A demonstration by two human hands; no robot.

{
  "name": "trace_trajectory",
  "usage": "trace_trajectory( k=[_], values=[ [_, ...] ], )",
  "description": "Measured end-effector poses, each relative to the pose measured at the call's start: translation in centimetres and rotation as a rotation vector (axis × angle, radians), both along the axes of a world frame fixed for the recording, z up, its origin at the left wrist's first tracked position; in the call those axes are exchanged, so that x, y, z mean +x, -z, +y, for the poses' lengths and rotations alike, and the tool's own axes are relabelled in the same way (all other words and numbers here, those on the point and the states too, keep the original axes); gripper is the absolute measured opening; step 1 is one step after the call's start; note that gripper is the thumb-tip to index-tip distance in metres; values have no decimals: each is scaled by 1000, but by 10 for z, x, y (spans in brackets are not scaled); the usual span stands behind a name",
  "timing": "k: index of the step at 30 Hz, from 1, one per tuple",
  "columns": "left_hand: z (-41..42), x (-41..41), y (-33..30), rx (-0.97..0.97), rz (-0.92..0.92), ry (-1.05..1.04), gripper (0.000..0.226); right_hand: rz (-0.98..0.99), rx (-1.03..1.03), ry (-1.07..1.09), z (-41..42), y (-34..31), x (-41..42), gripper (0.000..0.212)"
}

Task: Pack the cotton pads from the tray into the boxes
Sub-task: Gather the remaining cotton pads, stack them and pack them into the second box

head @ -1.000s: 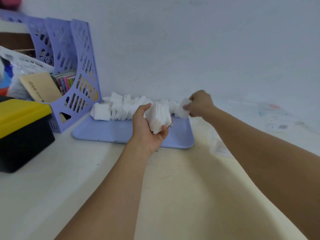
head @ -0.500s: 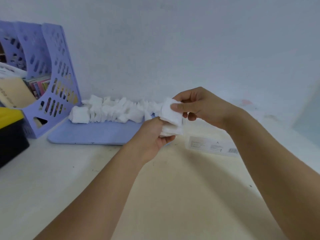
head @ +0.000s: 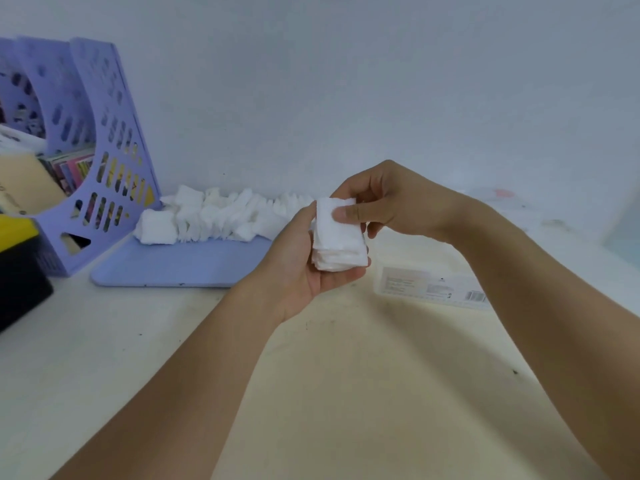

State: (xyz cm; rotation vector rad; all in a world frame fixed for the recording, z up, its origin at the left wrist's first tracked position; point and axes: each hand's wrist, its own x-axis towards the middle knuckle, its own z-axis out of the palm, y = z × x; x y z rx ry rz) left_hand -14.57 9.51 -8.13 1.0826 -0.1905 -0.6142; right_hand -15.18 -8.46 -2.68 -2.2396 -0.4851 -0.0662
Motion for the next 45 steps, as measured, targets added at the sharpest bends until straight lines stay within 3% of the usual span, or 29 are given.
trace_trajectory(
  k=[5,8,11,14,18,20,22,27,41,45],
  values=[
    [0,1,2,-94,29,-54,41,-258,-16,93,6,3,9,12],
    [1,3,3,-130,52,-86,41,-476,-128,129,13,8,11,13],
    [1,4,6,-134,52,-116,45,-555,-130,146,14,11,12,12],
    [0,5,8,-126,70,-119,49,-491,-97,141,13,9,9,5],
    [-2,7,10,-139,115,-151,58,-253,326,85,7,-5,4,2],
    [-1,8,10,-144,118,-152,60,-85,431,51,2,-9,2,6],
    [-1,8,10,-126,80,-139,60,5,323,31,2,-6,2,14],
    [-3,6,11,-79,25,-108,60,-53,118,56,10,3,3,13],
    [-4,6,11,0,9,-179,60,20,71,27,12,7,4,16],
    [-4,6,10,7,-20,-174,58,40,-90,78,14,5,4,50]
  ],
)
